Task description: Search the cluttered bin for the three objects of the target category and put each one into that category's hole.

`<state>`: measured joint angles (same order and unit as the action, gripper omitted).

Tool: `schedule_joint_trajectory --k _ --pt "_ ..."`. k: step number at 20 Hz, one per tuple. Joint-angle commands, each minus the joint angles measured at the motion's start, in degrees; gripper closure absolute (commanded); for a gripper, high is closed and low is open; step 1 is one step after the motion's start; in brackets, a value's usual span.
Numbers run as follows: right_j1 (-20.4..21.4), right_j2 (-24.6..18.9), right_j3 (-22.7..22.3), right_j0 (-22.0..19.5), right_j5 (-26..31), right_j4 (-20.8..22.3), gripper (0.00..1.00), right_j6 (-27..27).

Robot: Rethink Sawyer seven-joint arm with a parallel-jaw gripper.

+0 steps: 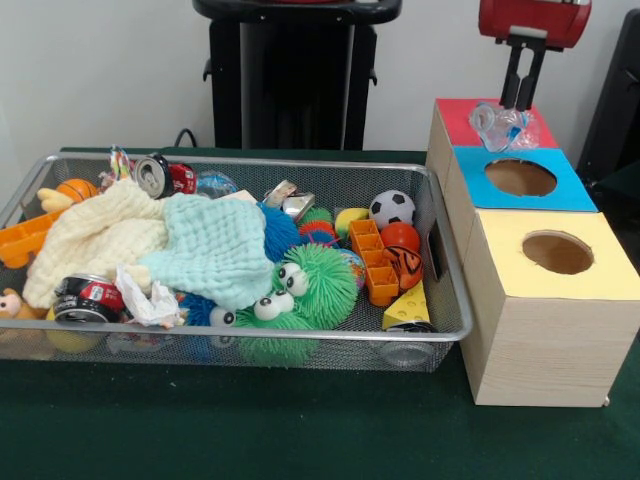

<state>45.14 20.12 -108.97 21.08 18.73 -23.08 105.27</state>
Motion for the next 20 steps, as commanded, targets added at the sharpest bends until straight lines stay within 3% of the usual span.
schedule_joint_trajectory --k 1,20 --pt "-2.1 -1.2 -2.8 0.3 0.7 -2.6 1.0 16.4" --pt "-1.9 1.5 0.1 2.2 6.0 -3.1 1.0 16.9"
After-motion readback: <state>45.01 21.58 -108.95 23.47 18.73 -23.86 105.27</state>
